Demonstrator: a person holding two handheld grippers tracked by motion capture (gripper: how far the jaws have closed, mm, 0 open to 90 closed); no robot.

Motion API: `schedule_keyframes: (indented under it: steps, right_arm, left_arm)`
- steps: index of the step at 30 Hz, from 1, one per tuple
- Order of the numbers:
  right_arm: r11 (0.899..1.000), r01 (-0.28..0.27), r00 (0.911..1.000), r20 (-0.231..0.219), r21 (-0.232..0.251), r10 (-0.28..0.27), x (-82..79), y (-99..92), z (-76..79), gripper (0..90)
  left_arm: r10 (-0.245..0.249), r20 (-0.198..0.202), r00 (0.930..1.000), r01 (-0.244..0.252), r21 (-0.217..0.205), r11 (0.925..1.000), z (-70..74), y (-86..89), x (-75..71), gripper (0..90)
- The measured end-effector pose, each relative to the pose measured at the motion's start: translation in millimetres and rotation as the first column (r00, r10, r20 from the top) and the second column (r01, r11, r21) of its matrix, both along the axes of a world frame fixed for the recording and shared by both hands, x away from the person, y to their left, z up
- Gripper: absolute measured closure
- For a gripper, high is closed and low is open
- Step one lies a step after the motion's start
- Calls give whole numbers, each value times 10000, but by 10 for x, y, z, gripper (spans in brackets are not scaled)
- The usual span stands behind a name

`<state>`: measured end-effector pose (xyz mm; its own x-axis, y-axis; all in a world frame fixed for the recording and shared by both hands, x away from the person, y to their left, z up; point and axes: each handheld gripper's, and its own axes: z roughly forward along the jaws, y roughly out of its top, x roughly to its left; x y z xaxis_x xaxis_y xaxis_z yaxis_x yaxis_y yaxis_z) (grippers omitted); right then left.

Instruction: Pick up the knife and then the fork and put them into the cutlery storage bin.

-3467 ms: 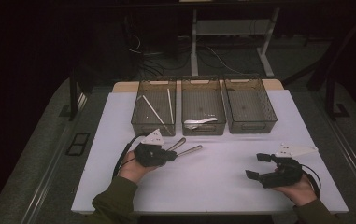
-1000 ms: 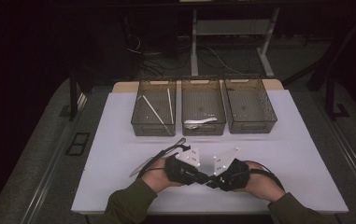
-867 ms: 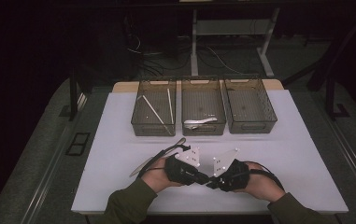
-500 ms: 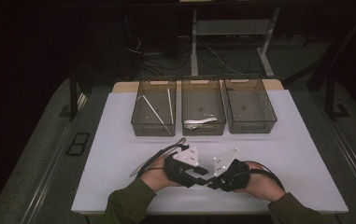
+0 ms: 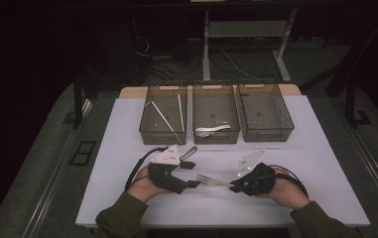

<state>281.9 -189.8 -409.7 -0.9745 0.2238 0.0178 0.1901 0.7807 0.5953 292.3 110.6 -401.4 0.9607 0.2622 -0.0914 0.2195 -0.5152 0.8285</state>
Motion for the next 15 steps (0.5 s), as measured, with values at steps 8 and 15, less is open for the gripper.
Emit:
schedule_keyframes:
  steps: [8,15]
  right_arm:
    - [9965,796,9968,-118,272,-793,82,-218,67,818]
    - [9850,1651,9861,-286,498,-1638,156,-368,136,818]
  left_arm:
    - [1134,78,9935,-1134,-8,9935,-107,192,-94,234]
    - [2267,158,9738,-2267,-38,9740,-201,324,-173,121]
